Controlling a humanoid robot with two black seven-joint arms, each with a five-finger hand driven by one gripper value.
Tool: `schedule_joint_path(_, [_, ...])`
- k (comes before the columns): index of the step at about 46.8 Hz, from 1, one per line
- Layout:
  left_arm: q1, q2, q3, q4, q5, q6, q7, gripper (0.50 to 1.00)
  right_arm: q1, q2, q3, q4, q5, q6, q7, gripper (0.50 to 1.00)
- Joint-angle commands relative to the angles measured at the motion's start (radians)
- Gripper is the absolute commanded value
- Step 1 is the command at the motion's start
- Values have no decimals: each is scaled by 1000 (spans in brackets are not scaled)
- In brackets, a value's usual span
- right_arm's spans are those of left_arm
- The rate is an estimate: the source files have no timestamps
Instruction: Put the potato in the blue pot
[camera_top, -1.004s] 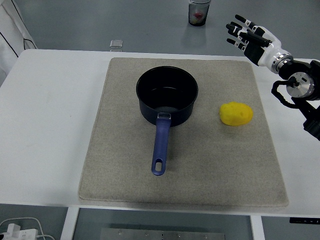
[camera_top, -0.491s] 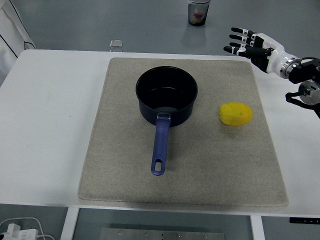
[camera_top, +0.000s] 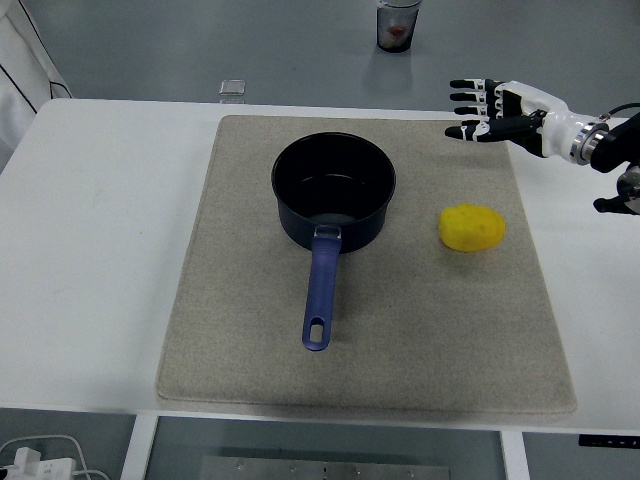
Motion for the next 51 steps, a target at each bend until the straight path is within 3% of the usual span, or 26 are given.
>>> schedule_joint_path(1, [0, 0, 0, 0, 0, 0, 0, 996, -1, -20, -2, 14, -46, 3, 2, 932])
schedule_joint_path(12, [0, 0, 0, 0, 0, 0, 0, 996, 6, -32, -2, 34, -69, 24, 4, 932])
schedule_joint_path(23, [0, 0, 0, 0, 0, 0, 0, 996, 9, -101, -5, 153, -190, 50, 4, 932])
schedule_joint_path(40, [0, 0, 0, 0, 0, 0, 0, 996, 1, -187, -36, 247, -385, 57, 4, 932])
schedule_joint_path(51, [0, 0, 0, 0, 0, 0, 0, 996, -5, -256, -37, 342, -516, 144, 4, 932])
